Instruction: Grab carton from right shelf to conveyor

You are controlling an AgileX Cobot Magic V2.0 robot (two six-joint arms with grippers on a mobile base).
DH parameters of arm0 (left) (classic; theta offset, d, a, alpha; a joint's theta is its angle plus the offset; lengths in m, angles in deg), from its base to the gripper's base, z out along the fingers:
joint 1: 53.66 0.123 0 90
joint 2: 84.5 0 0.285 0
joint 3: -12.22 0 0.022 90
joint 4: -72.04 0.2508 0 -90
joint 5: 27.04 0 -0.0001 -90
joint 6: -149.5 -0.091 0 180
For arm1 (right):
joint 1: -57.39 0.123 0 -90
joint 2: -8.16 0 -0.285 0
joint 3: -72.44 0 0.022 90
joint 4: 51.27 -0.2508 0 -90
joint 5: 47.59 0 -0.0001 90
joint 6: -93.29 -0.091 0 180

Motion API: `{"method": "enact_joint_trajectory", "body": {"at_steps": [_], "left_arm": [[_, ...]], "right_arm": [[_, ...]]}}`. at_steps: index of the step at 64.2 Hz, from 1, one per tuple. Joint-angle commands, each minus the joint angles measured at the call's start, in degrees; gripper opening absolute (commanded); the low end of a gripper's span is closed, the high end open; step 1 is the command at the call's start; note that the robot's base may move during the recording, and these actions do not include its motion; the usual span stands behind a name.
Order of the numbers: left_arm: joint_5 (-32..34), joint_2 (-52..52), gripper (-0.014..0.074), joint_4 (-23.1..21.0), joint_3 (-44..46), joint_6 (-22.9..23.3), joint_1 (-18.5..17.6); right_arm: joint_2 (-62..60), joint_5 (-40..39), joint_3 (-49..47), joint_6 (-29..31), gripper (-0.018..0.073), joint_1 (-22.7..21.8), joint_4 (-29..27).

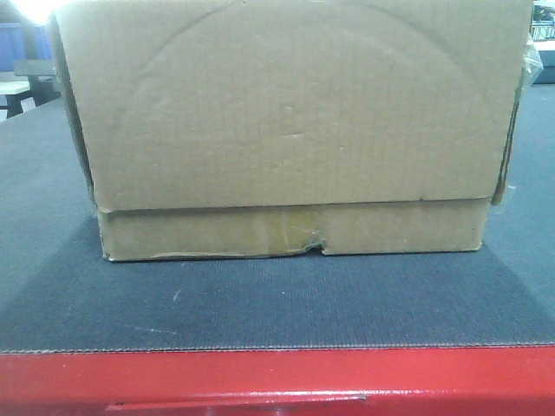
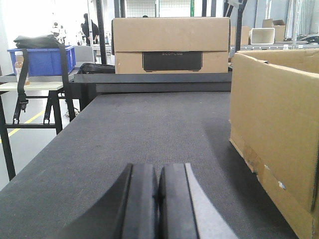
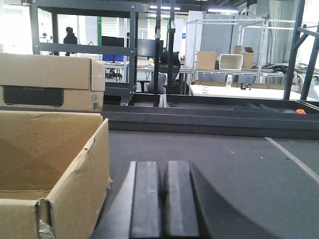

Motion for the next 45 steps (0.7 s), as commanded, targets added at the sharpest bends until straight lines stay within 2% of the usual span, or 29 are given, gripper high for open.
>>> {"method": "enact_joint_trajectory", "body": {"at_steps": [1, 17, 22, 25, 29, 45], "left_arm": [[1.3, 0.3, 0.0004, -0.3, 0.1, -0.2, 0.1], [1.3, 0.3, 0.0004, -0.3, 0.1, -0.2, 0.1], [1.3, 0.3, 0.0004, -0.3, 0.1, -0.2, 0.1], [1.3, 0.3, 0.0004, -0.3, 0.1, -0.2, 0.1], [1.3, 0.3, 0.0004, -0.3, 0.1, -0.2, 0.1], [1.3, 0.3, 0.0004, -0.3, 0.1, -0.2, 0.1]], "right_arm": [[-0.3, -1.3, 0.2, 0.3, -0.0069, 0.1, 0.5], [-0.3, -0.8, 0.2, 0.3, -0.0069, 0.0, 0.6], [-0.3, 1.3, 0.2, 0.6, -0.0069, -0.3, -2.4], [-0.3, 1.8, 0.7, 2.7, -0.0069, -0.9, -5.9], [-0.5, 1.2, 2.2, 5.8, -0.0069, -1.7, -8.9], [-6.7, -5.6, 14.7, 5.8, -0.0069, -2.5, -10.1]]}}
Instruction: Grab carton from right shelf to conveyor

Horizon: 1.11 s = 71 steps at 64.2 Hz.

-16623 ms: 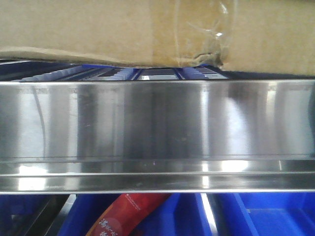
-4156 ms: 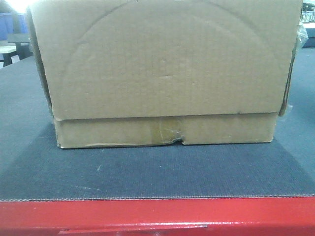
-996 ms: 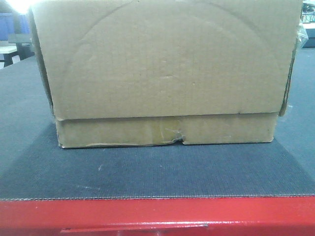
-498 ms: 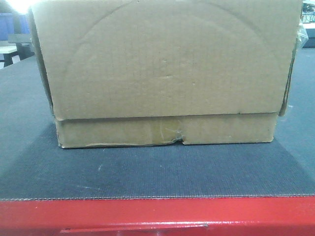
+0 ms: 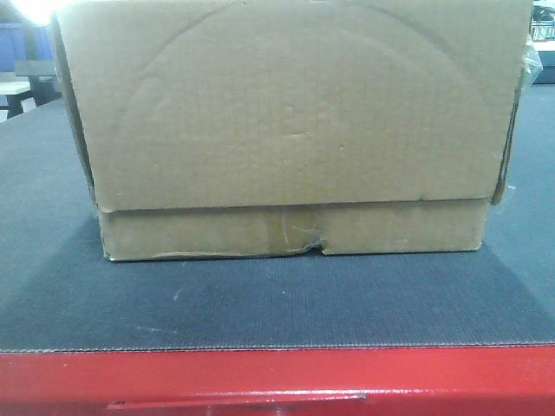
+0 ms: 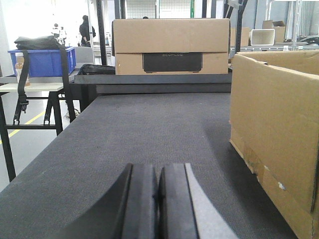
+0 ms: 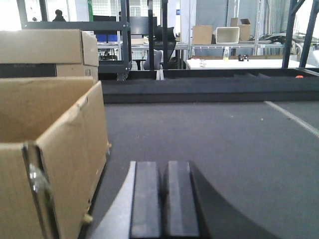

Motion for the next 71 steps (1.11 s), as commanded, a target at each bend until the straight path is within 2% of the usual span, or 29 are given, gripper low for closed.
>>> {"method": "enact_joint_trajectory", "body": {"at_steps": [1, 10, 14, 17, 71], "left_arm": [[1.3, 0.3, 0.0004, -0.3, 0.1, -0.2, 0.1], [1.3, 0.3, 0.0004, -0.3, 0.1, -0.2, 0.1], [1.3, 0.3, 0.0004, -0.3, 0.1, -0.2, 0.1], [1.3, 0.3, 0.0004, -0.3, 0.1, -0.2, 0.1], [1.4, 0.3, 0.0004, -0.3, 0.1, -0.2, 0.1]], "right_arm": [[-3.0, -3.2, 5.0, 0.7, -0.0069, -0.4, -1.3], [-8.2, -4.5, 11.9, 0.7, -0.0069, -0.4, -1.6], [-10.2, -4.5, 11.9, 0.7, -0.0069, -0.4, -1.6], [-10.2, -1.6, 11.9, 0.7, -0.0069, -0.3, -1.6], [-10.2, -2.0, 11.9, 0.7, -0.0069, -0.2, -1.6]]}}
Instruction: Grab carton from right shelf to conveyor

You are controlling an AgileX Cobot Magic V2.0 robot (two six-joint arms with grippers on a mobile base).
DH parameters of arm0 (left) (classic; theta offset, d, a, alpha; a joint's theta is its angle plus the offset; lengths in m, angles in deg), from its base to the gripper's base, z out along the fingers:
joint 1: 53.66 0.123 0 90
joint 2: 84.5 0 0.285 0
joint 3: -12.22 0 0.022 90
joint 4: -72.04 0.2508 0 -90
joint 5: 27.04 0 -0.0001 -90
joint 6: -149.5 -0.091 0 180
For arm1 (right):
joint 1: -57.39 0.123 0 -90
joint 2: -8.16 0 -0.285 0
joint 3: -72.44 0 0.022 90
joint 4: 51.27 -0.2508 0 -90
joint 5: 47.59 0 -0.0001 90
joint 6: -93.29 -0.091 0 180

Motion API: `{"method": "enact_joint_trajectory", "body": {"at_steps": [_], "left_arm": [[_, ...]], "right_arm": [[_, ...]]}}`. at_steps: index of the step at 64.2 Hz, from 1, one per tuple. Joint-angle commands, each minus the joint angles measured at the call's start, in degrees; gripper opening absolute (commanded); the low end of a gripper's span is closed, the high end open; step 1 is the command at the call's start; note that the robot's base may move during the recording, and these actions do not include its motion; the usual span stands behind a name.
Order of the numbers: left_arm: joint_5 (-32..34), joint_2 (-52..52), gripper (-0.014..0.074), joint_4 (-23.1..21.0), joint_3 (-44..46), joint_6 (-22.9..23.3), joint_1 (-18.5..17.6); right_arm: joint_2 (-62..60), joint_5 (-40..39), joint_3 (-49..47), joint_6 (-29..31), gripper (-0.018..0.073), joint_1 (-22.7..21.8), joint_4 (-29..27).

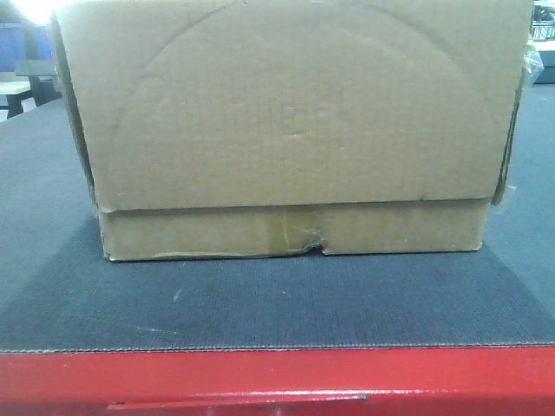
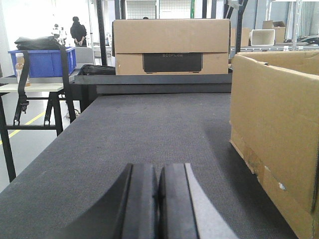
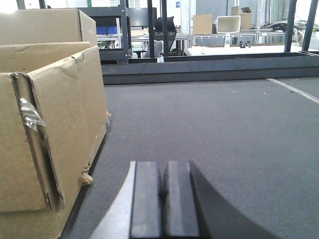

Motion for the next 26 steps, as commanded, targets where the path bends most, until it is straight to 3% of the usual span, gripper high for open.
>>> {"method": "enact_joint_trajectory", "body": {"at_steps": [1, 26], "left_arm": [[1.1, 0.3, 0.0004, -0.3, 0.1, -0.1, 0.1], [1.1, 0.3, 0.0004, -0.3, 0.1, -0.1, 0.1]], "right_arm": [[-0.3, -0.9, -0.1, 0.5, -0.0069, -0.2, 0.0], [-0.3, -0.9, -0.1, 0.5, -0.0069, -0.2, 0.0]]}}
